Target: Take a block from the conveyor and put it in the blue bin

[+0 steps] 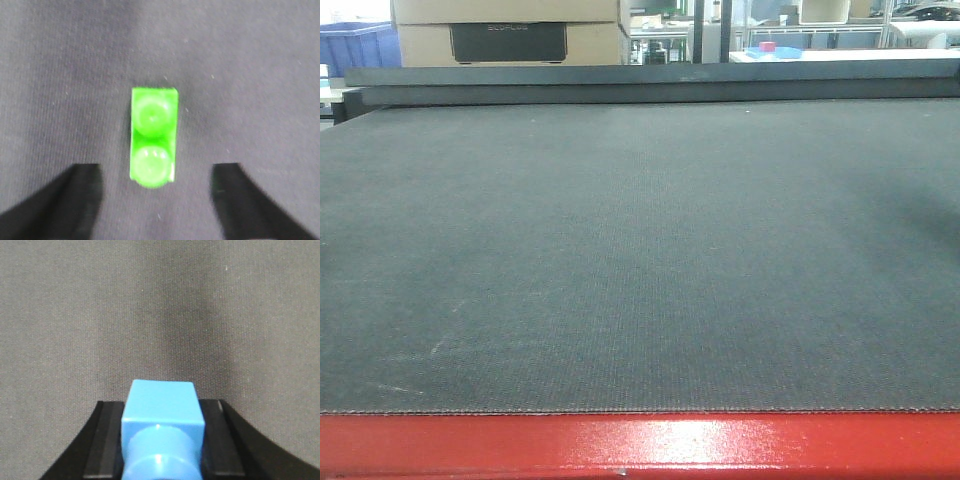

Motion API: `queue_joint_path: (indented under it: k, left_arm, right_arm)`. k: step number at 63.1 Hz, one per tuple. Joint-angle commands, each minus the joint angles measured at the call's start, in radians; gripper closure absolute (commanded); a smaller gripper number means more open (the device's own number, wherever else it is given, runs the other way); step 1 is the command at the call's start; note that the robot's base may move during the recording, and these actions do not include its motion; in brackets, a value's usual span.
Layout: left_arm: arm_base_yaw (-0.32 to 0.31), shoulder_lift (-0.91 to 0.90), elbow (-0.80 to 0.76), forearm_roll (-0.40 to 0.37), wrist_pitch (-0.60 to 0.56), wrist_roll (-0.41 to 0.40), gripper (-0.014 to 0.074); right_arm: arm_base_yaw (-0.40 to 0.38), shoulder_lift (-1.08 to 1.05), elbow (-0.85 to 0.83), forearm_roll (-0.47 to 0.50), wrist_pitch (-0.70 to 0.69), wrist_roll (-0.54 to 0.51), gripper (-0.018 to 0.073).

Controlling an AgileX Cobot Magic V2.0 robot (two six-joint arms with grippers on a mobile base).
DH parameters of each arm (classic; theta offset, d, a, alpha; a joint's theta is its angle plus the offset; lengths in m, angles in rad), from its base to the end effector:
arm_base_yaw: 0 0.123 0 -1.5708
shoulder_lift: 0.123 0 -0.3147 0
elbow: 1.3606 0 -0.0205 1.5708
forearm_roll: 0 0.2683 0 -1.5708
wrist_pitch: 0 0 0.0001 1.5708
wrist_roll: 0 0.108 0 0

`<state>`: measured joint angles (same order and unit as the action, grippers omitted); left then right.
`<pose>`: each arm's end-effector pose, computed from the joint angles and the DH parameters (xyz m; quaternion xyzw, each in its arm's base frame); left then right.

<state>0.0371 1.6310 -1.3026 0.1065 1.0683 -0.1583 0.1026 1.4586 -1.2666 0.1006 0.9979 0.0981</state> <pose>0.3501 0.0231 0.2844 -0.0773 0.9872 0.0416 0.1329 0.3184 0.0420 0.3340 0.0145 0.9715 0.0704 0.2257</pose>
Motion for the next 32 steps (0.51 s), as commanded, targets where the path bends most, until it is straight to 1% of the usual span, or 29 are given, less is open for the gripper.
queue_joint_path:
  k: [1,20,32]
  left_arm:
    - [0.01,0.029,-0.006,-0.016,-0.015,0.015,0.018]
    - [0.01,0.143,-0.006,-0.014,-0.047,0.026,0.0185]
    - [0.01,0.181,-0.006,-0.012,-0.071,0.026,0.0185]
  right_arm:
    - [-0.001,-0.003,0.001,-0.01,-0.005,-0.008,0.0721]
    - [-0.001,-0.003,0.001,-0.01,-0.005,-0.008,0.0721]
    - [-0.001,-0.003,0.001,-0.01,-0.003,-0.008,0.0721]
